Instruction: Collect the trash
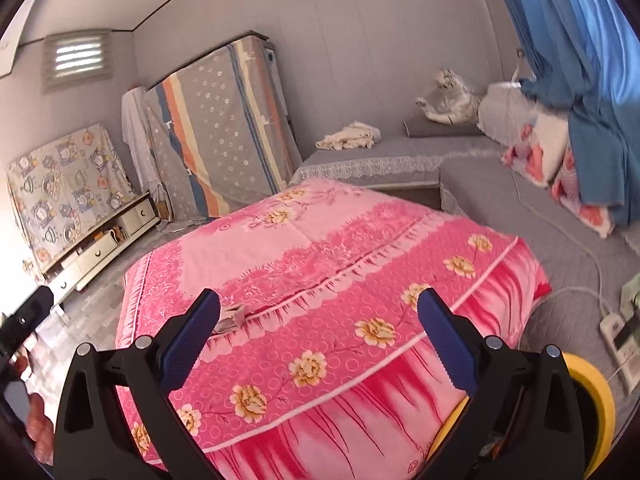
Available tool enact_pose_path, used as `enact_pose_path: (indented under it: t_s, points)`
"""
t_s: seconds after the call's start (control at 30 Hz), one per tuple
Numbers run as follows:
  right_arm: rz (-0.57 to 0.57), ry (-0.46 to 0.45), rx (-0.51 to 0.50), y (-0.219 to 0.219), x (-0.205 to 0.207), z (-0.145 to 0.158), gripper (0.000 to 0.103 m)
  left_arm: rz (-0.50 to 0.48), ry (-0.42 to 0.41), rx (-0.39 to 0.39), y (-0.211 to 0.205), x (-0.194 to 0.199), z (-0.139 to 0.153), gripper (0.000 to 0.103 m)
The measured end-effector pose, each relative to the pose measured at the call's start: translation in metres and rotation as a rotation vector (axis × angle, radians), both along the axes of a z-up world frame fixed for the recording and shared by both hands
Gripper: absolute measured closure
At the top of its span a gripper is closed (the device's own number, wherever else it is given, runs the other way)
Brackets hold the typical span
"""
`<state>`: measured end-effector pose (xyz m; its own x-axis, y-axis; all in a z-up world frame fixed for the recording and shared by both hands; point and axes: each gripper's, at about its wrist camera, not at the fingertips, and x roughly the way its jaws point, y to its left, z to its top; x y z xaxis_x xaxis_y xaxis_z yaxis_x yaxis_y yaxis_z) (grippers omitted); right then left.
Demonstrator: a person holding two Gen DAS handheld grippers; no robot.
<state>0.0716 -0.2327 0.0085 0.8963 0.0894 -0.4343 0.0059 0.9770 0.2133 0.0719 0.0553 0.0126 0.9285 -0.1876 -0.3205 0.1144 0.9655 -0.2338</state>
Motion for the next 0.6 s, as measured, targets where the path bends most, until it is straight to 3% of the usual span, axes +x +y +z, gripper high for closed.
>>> enact_pose_path:
  t_s: [0.2, 0.37, 0.6]
  points:
    - [0.045, -0.076, -0.063, 0.025, -0.016, 0.017, 0.009, 0.072, -0.032, 0.039, 0.004, -0.020, 0.015, 0.008]
    - [-0.008, -0.159, -0.111, 0.036, -0.034, 0.028, 0.009, 0.071, -0.050, 0.055, -0.003, -0.034, 0.020, 0.008]
    - [-0.096, -0.184, -0.119, 0.029, -0.041, 0.027, 0.009, 0.083, -0.061, 0.063, -0.013, -0.042, 0.018, 0.008]
